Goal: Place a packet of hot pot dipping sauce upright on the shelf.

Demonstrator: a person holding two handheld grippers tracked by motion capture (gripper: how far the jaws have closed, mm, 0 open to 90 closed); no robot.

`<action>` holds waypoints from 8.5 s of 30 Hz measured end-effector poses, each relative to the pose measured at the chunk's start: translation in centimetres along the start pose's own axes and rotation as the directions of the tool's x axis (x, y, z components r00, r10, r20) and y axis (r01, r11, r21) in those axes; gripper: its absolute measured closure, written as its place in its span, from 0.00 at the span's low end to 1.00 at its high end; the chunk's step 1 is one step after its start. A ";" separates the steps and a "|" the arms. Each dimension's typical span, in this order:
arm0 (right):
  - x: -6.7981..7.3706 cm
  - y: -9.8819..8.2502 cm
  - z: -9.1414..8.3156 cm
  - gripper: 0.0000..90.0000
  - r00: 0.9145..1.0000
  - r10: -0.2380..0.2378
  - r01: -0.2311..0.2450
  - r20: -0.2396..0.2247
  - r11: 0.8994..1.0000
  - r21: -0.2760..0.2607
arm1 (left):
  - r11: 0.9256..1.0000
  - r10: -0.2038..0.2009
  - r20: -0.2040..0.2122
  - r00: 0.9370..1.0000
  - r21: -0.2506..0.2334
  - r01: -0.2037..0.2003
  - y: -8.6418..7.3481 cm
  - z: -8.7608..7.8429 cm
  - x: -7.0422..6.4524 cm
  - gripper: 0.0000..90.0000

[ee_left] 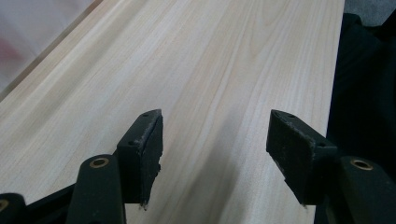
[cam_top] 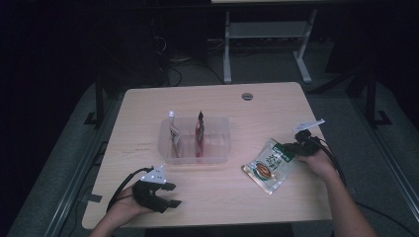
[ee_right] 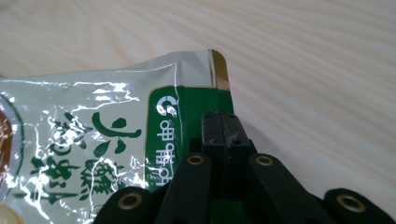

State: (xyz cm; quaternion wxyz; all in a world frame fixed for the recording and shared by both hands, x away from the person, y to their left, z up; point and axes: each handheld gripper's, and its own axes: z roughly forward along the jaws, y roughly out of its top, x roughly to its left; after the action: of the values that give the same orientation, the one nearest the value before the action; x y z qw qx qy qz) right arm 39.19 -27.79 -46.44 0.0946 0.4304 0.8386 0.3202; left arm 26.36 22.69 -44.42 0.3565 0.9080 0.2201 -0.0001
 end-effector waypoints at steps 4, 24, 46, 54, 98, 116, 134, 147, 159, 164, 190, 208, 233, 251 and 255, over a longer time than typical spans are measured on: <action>1.3 -0.2 0.0 1.00 0.999 -0.036 0.036 -0.038 0.999 0.006 | 1.000 -0.003 -0.001 1.000 0.000 0.003 0.0 0.0 0.0 0.40; 8.8 -0.9 0.0 1.00 0.955 -0.202 0.215 -0.216 0.976 0.039 | 1.000 0.001 -0.004 1.000 -0.002 -0.001 0.1 0.0 -0.1 0.40; 10.0 -2.0 -3.8 0.60 0.985 -0.093 0.082 -0.148 0.993 -0.081 | 1.000 0.020 0.000 1.000 -0.016 -0.020 0.8 0.4 -0.9 0.36; 10.9 -3.5 -4.9 0.49 0.991 -0.088 0.077 -0.101 0.991 -0.105 | 0.999 0.038 -0.006 0.999 -0.026 -0.038 1.7 0.7 -1.4 0.33; 10.8 -3.4 -4.6 0.42 0.988 -0.109 0.095 -0.114 0.988 -0.118 | 0.996 0.080 -0.017 0.997 0.031 -0.080 10.4 11.5 -4.0 0.15; 10.5 -3.5 -4.6 0.43 0.987 -0.115 0.102 -0.109 0.988 -0.117 | 1.000 0.018 -0.056 0.998 -0.019 -0.019 9.6 11.6 -3.4 0.52; 10.3 -3.5 -4.7 0.43 0.988 -0.111 0.097 -0.105 0.988 -0.124 | 0.997 0.079 -0.053 0.995 -0.021 -0.080 9.6 11.4 -3.6 0.97; 10.0 -3.7 -5.2 0.45 0.983 -0.102 0.079 -0.150 0.985 -0.155 | 0.996 0.072 0.040 0.997 -0.050 -0.070 10.3 10.0 -3.1 0.99; 10.4 -2.0 -5.2 0.44 0.969 -0.131 0.096 -0.210 0.981 -0.171 | 0.991 0.119 0.064 0.991 -0.076 -0.114 10.3 6.5 -2.8 1.00; 10.7 0.1 -4.7 0.43 0.954 -0.141 0.090 -0.265 0.976 -0.198 | 0.989 0.123 0.038 0.992 -0.092 -0.119 9.4 4.7 -1.9 1.00; 14.7 4.1 -1.4 0.39 0.819 -0.251 0.130 -0.516 0.957 -0.260 | 0.962 0.131 -0.009 0.991 -0.239 -0.129 7.9 -0.7 -1.3 1.00; 15.3 3.6 -0.6 0.67 0.786 -0.265 0.136 -0.559 0.956 -0.261 | 0.966 0.126 -0.033 0.992 -0.224 -0.130 7.8 -0.1 -0.7 1.00; 15.9 3.7 -1.5 1.00 0.717 -0.327 0.134 -0.615 0.931 -0.339 | 0.958 0.083 -0.046 0.995 -0.273 -0.093 7.8 0.2 0.0 0.94; 16.1 4.1 -3.2 1.00 0.691 -0.364 0.080 -0.625 0.897 -0.435 | 0.958 0.009 -0.083 0.997 -0.285 -0.032 7.3 -0.7 -0.2 0.47; 16.3 4.2 -3.7 1.00 0.690 -0.375 0.077 -0.618 0.888 -0.454 | 0.959 0.006 -0.076 0.997 -0.281 -0.028 7.2 -0.9 -0.2 0.46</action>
State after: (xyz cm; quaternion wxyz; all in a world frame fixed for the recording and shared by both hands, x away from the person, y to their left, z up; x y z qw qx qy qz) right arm 30.36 -14.94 -39.03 -0.1011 0.1423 0.7778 0.6038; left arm 28.87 18.52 -39.03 0.4737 0.8492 0.2232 0.0681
